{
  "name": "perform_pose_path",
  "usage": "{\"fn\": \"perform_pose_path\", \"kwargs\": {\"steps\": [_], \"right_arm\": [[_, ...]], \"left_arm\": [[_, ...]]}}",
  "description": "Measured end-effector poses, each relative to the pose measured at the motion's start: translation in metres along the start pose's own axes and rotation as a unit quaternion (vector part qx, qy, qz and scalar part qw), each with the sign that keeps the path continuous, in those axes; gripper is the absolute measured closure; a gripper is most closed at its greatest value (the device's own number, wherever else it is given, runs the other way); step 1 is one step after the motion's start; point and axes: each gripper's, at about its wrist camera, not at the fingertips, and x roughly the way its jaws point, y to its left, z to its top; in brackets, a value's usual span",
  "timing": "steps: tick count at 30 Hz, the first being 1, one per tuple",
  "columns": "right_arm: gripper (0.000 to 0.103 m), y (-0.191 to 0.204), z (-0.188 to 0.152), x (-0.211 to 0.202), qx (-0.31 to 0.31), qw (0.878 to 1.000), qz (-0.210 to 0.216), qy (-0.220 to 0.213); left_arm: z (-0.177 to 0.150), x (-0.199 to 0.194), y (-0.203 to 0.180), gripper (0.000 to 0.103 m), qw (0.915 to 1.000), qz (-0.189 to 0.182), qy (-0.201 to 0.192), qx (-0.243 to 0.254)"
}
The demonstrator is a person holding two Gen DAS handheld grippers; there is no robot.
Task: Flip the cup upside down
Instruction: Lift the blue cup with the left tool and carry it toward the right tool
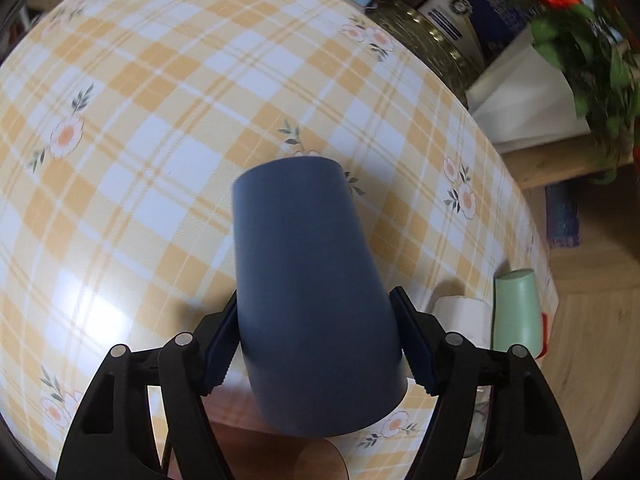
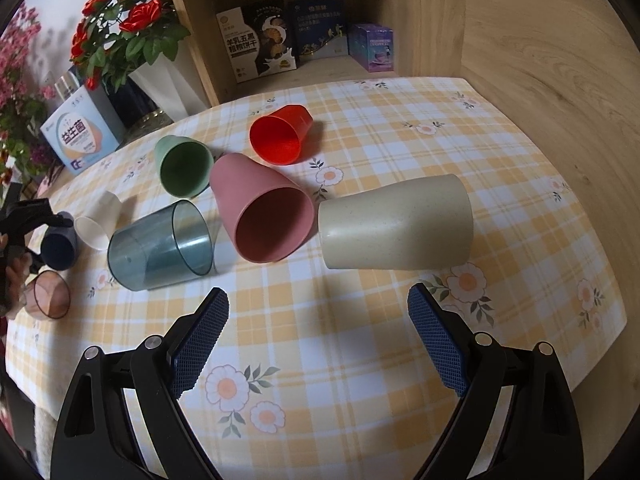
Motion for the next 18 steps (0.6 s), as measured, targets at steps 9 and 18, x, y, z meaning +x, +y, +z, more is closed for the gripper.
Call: {"fn": "perform_pose_path", "kwargs": {"steps": [9,18], "right_arm": [[0.015,0.010,0.003,-0.008,-0.010,1.000,0.011,-0.011],[0.015,0.013,0.000,-0.031,-0.009,0.999,0.025,-0.031]], "left_arm": [[-0.016,-0.030,-0.013,0.036,0.9973,-0.004,-0.044,0.058],[-0.047,-0.066,-0.031,0.036,0.9939,-0.024,-0.060,0.089]]}}
